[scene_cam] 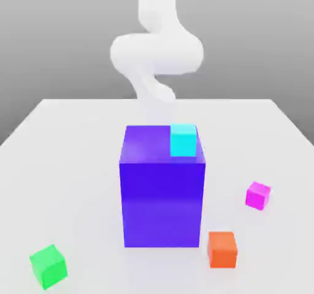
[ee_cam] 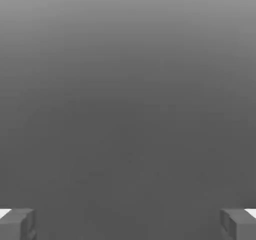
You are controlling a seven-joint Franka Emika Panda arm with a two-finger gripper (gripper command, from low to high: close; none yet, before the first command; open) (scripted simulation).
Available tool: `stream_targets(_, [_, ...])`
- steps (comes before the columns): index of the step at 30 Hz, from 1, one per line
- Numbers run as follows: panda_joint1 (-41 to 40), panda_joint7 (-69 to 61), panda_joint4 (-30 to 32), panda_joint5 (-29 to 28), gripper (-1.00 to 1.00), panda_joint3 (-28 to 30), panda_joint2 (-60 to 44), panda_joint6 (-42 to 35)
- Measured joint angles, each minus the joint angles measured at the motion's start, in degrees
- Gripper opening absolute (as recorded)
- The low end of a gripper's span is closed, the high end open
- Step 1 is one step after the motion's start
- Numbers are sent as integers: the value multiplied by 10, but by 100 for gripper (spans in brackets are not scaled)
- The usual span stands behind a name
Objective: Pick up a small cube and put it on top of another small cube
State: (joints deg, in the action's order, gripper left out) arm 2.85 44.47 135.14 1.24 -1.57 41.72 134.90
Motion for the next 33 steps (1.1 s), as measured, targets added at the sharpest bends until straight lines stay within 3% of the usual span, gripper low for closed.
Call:
stream_targets(12, [163, -62, 184, 46, 0, -112, -241, 179])
stream_targets(18, [241, -53, 283, 13, 0, -191, -385, 283])
stream_targets(21, [258, 4, 292, -72, 0, -170, -453, 331])
stream_targets(26, [373, 81, 273, -176, 0, -34, -557, 413])
stream_targets(27, [390, 86, 270, -181, -100, -16, -572, 425])
stream_targets(33, [397, 90, 268, -186, -100, -7, -579, 431])
